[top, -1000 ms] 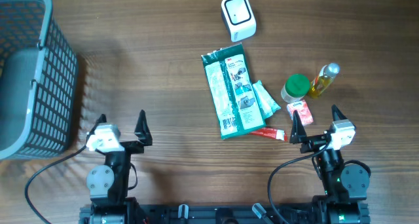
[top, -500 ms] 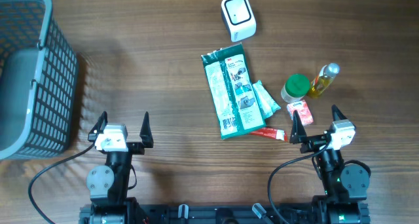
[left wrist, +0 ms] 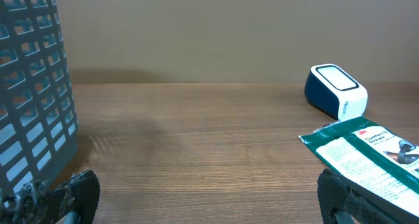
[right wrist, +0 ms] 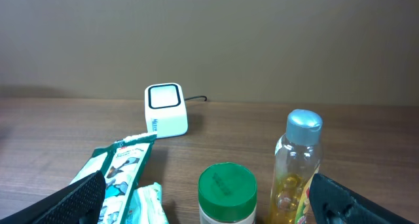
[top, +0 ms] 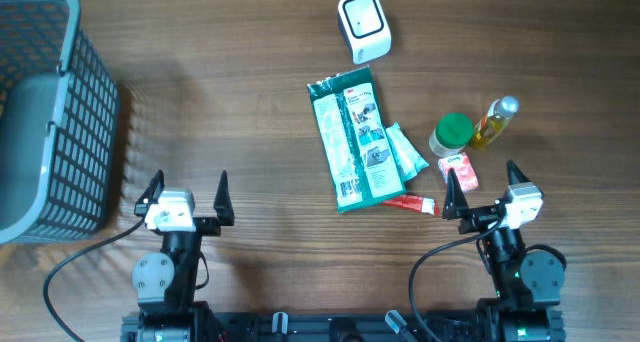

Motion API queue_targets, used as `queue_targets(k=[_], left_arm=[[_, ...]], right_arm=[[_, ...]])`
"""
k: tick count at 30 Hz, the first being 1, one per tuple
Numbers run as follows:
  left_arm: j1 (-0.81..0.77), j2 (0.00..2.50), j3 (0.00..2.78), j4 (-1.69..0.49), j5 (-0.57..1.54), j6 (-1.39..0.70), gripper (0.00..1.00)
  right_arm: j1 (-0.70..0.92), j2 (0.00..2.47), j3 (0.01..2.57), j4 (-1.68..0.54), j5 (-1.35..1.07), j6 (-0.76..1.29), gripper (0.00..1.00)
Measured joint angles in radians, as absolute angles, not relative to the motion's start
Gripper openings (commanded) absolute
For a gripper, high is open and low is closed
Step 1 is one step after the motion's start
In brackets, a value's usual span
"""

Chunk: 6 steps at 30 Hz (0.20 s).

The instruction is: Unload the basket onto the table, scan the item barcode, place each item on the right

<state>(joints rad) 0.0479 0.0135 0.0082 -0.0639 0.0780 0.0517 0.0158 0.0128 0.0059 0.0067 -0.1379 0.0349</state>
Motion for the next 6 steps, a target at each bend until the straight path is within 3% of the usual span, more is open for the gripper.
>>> queue_targets(k=[6], left_arm=[[0.048,0.014,0.008,-0.064,0.080,0.052,1.00]], right_arm=[[0.016,0.013,0.006,0.007,-0.138,0.035,1.00]])
